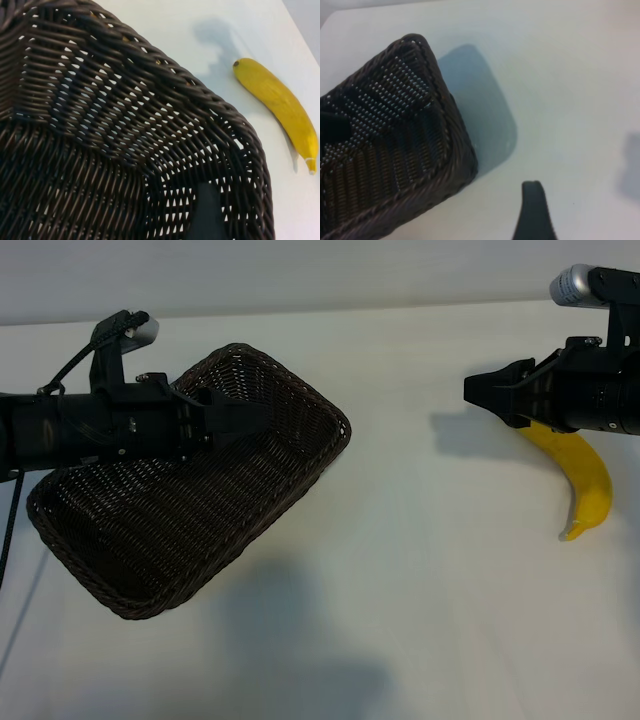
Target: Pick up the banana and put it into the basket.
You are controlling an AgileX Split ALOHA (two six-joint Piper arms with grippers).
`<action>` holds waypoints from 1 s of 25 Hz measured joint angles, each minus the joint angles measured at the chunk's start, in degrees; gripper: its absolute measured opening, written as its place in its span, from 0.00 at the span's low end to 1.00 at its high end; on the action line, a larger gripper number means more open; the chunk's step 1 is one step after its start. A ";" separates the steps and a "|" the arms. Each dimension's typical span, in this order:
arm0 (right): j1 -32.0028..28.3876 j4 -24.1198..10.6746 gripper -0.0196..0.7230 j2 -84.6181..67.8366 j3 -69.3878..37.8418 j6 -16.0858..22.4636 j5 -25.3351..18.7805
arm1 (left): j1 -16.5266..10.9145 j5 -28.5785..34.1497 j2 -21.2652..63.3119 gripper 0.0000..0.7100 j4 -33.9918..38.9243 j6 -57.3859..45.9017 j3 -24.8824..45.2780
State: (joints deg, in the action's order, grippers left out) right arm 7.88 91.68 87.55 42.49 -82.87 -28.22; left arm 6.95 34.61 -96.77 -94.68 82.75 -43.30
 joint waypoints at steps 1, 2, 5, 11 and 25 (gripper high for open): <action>0.00 0.00 0.72 0.00 0.00 0.00 0.00 | 0.00 0.00 0.00 0.81 0.00 0.00 0.00; 0.00 0.00 0.72 0.00 0.00 0.00 0.00 | 0.00 0.00 0.00 0.81 0.00 0.00 0.00; 0.00 0.00 0.72 0.00 0.00 0.00 0.00 | 0.00 0.00 0.00 0.81 0.00 0.00 0.00; 0.00 0.00 0.72 0.00 0.00 0.00 0.00 | 0.00 0.00 0.00 0.81 0.00 0.00 0.00; 0.00 1.50 0.72 0.00 0.00 0.00 0.19 | 0.00 0.49 0.00 0.81 -0.04 -2.84 0.00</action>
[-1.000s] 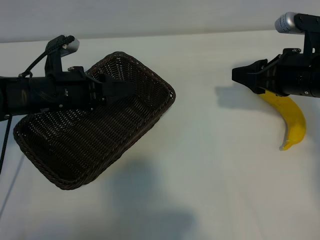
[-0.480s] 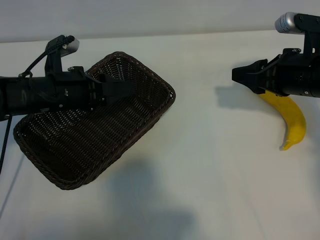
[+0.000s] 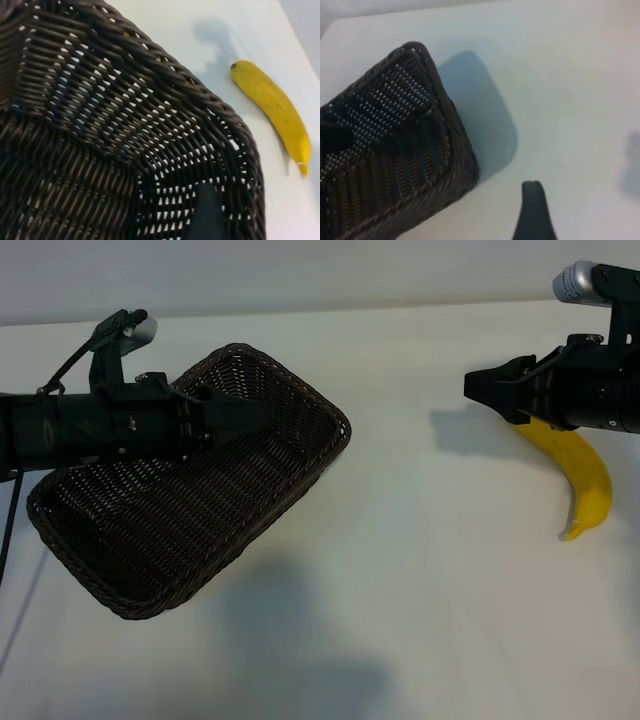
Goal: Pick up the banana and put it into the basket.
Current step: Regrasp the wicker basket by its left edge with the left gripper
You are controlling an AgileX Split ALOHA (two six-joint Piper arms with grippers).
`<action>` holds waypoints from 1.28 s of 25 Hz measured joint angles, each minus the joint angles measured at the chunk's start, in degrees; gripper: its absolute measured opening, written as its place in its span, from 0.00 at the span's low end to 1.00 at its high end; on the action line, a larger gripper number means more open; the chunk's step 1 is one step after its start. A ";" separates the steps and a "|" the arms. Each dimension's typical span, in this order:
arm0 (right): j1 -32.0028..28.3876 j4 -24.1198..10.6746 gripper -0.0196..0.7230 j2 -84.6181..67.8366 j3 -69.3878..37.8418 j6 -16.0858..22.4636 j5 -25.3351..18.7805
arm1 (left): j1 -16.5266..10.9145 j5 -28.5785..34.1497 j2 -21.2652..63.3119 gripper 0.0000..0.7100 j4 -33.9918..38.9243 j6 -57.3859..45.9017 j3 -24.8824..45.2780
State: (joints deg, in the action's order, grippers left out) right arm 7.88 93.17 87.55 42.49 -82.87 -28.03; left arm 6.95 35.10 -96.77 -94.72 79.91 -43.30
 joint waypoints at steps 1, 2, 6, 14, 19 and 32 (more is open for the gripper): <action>0.00 0.00 0.72 0.00 0.00 0.00 0.05 | 0.00 0.35 0.00 0.81 0.11 -0.34 0.00; 0.00 0.05 0.72 0.00 0.00 0.00 0.05 | 0.00 0.62 0.00 0.81 0.26 -0.71 0.00; 0.00 0.06 0.72 0.00 0.00 0.00 0.18 | 0.00 2.29 0.06 0.81 4.03 -5.74 0.00; 0.00 0.12 0.72 0.00 0.00 0.56 0.24 | 0.00 1.46 8.49 0.81 18.59 -18.81 0.00; 0.00 0.12 0.72 0.00 0.00 0.67 0.24 | 0.00 -1.45 15.40 0.81 30.98 -31.94 0.22; 0.00 0.08 0.72 0.00 0.00 0.98 0.24 | 0.00 -0.98 20.21 0.81 53.60 -56.46 1.53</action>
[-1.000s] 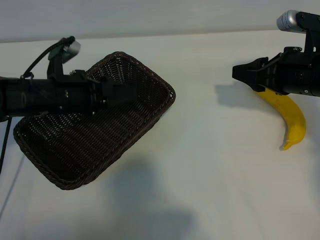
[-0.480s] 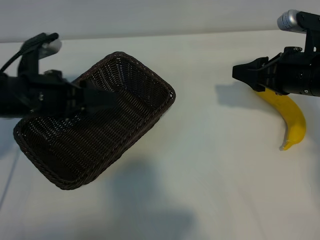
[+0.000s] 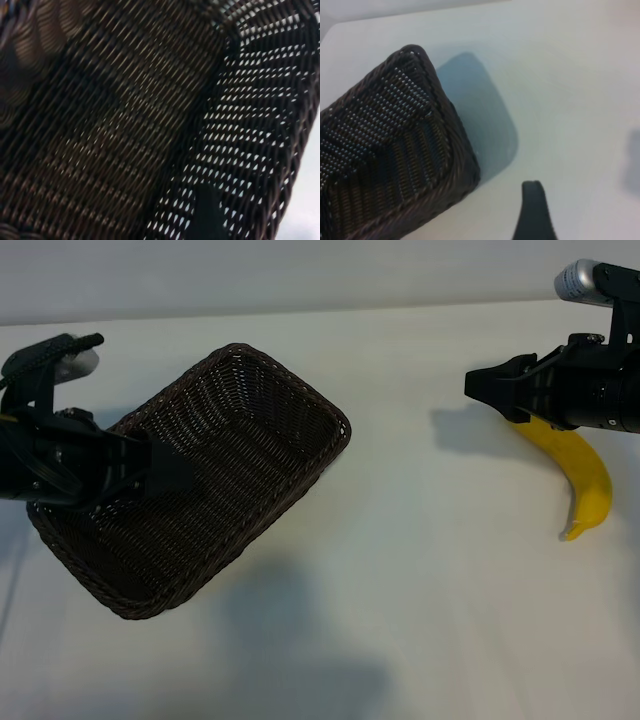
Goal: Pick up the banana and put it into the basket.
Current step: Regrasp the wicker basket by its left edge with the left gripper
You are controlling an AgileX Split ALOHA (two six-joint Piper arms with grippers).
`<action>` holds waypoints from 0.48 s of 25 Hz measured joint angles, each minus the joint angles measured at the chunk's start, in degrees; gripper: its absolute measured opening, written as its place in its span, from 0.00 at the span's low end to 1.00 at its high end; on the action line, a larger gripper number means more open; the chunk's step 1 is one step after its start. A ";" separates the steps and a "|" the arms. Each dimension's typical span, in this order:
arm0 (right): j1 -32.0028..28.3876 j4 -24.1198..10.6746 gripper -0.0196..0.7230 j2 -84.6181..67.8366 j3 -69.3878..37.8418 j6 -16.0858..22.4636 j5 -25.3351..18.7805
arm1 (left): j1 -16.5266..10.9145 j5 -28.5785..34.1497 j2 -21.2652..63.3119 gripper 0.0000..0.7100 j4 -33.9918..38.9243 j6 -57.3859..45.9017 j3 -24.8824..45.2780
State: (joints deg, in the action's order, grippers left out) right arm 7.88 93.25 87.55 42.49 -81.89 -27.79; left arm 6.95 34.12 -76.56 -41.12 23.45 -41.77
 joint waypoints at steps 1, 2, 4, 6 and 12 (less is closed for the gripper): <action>0.00 0.00 0.72 0.00 0.00 0.00 0.00 | 0.00 0.00 0.00 0.81 0.00 -0.22 0.52; 0.00 0.00 0.72 0.00 0.00 0.00 0.00 | 0.00 0.00 0.00 0.81 0.02 -0.35 1.20; 0.00 -0.01 0.72 0.00 0.00 0.00 0.00 | 0.00 -0.42 0.11 0.81 0.02 -0.66 2.88; 0.00 -0.01 0.72 0.00 0.00 0.00 0.00 | 0.00 -1.45 0.76 0.81 0.37 -1.77 4.63; 0.00 -0.06 0.72 0.00 0.00 0.00 0.00 | 0.00 -1.82 7.08 0.81 1.18 -5.37 5.87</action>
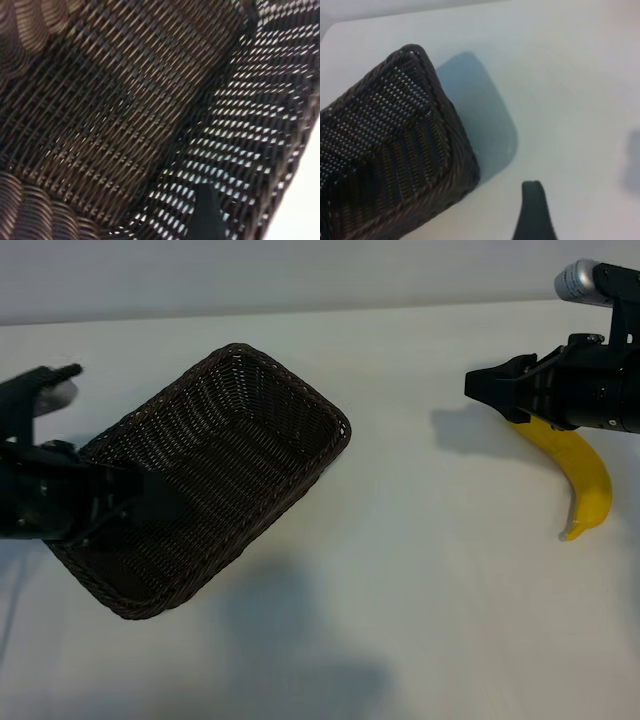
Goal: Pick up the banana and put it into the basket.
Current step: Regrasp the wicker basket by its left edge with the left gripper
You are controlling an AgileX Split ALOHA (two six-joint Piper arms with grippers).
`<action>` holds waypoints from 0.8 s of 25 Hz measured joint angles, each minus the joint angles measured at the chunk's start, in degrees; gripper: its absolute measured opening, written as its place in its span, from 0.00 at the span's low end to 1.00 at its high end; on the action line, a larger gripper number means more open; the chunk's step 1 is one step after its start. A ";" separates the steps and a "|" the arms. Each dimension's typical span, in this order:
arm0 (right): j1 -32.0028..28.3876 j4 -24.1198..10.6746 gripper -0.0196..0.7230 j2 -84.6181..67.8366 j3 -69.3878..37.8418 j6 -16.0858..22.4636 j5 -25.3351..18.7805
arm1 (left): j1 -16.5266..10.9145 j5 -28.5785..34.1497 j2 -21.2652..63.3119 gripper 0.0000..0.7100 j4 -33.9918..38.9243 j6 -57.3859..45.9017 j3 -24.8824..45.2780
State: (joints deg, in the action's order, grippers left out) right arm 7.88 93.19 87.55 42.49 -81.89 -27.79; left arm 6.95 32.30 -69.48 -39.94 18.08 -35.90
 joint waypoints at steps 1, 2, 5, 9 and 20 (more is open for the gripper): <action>0.00 0.00 0.72 0.00 0.00 0.00 0.00 | 0.00 0.26 0.92 0.81 1.34 -1.54 0.12; 0.00 0.00 0.72 0.00 0.00 0.00 0.00 | 0.00 0.48 2.05 0.81 3.25 -3.64 0.17; 0.00 0.00 0.72 0.00 0.00 0.00 0.00 | 0.00 2.14 4.22 0.81 11.16 -11.69 0.72; 0.00 0.00 0.72 0.00 0.00 0.00 0.00 | 0.00 3.83 7.37 0.81 21.74 -23.04 2.10; 0.00 0.00 0.72 0.00 0.00 0.00 0.00 | 0.00 5.40 12.48 0.81 31.42 -36.53 4.61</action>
State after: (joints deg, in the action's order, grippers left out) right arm 7.88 93.19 87.55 42.49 -81.89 -27.79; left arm 6.95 37.70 -57.00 -8.51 -18.45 -31.29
